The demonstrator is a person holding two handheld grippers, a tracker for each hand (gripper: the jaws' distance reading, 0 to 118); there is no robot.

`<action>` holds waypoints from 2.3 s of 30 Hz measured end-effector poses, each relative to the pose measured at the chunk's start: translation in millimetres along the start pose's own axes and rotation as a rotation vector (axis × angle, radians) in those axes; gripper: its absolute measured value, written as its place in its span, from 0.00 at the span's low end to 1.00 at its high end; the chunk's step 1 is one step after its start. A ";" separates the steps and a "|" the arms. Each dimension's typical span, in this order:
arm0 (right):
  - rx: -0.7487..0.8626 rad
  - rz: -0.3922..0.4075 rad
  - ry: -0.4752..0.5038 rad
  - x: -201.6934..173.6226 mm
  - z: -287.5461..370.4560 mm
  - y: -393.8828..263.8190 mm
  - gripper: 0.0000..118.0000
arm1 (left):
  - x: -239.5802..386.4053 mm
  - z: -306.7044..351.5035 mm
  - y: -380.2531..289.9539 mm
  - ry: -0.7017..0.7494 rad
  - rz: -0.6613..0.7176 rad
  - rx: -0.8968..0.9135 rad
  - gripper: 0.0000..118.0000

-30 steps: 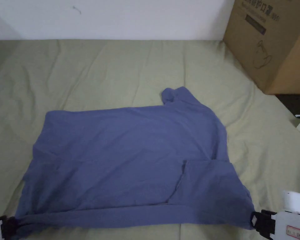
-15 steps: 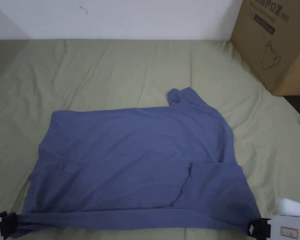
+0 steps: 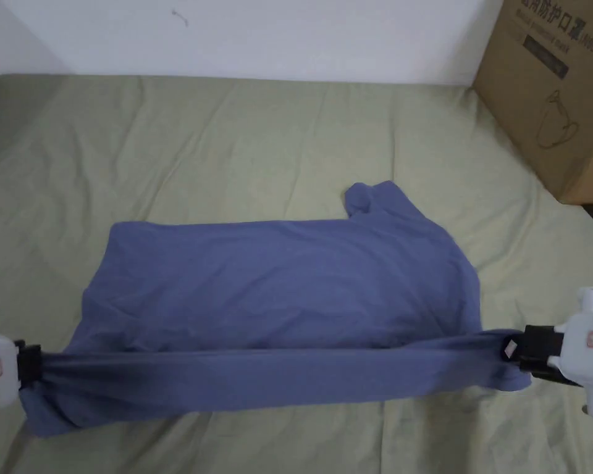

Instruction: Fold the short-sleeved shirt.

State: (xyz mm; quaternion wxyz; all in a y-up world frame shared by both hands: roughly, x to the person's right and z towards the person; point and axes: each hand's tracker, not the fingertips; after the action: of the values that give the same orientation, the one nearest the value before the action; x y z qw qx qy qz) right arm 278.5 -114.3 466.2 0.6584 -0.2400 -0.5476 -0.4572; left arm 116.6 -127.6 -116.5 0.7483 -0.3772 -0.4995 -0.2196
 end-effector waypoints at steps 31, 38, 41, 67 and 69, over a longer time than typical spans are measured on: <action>-0.047 0.119 -0.054 -10.6 -8.6 -83.5 0.01 | -19.7 -25.0 -48.5 -0.089 0.115 0.013 0.90; -0.042 0.105 -0.062 -8.3 -18.5 -75.7 0.01 | 4.7 -51.7 -49.9 0.004 0.055 -0.105 0.44; -0.017 0.114 -0.087 -4.0 -29.8 -62.9 0.52 | 2.0 -51.4 -44.0 -0.011 0.047 -0.116 0.25; -0.133 0.015 0.024 34.2 15.3 -79.4 0.06 | -26.2 22.8 -57.7 -0.078 -0.008 -0.091 0.10; -0.158 0.006 0.007 42.9 17.0 -101.3 0.06 | -26.5 26.8 -73.5 -0.058 -0.051 -0.116 0.10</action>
State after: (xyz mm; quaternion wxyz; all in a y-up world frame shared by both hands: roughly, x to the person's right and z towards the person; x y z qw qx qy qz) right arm 181.6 -162.2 492.6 0.6407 -0.2914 -0.5069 -0.4976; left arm 38.4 -153.4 -109.5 0.7045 -0.4134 -0.5169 -0.2564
